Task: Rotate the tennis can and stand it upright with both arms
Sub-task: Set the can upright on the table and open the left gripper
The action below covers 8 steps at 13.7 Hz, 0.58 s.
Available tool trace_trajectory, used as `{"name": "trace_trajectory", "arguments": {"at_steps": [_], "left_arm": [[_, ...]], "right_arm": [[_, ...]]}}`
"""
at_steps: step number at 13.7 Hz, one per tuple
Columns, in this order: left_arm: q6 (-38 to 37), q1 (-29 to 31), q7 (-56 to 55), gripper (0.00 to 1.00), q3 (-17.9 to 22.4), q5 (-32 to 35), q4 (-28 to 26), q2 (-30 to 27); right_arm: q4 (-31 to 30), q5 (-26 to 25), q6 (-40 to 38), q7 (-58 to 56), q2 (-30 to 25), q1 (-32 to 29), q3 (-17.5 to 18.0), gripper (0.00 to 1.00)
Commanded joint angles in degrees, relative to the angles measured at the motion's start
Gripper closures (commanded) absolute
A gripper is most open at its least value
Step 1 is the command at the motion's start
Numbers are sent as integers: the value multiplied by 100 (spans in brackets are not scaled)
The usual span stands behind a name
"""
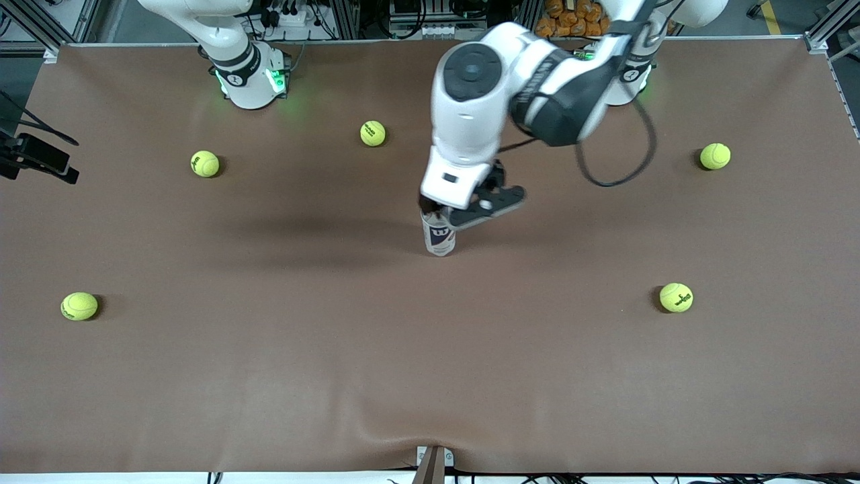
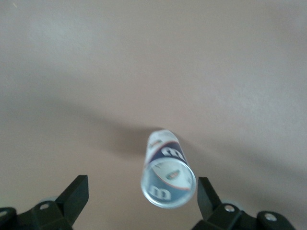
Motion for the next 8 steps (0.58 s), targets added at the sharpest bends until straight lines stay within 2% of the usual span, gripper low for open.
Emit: {"name": "trace_trajectory", "arguments": {"at_steps": [1,8], "left_arm": [[-201,422,507,0,-19,116,-79,-345],[-501,1793,2695,0,-19,142,-123,-610]], "right_arm": [[-52,20,14,72,-55,-53,27,0],[-131,20,-4,72,-90,9,27,0]]}}
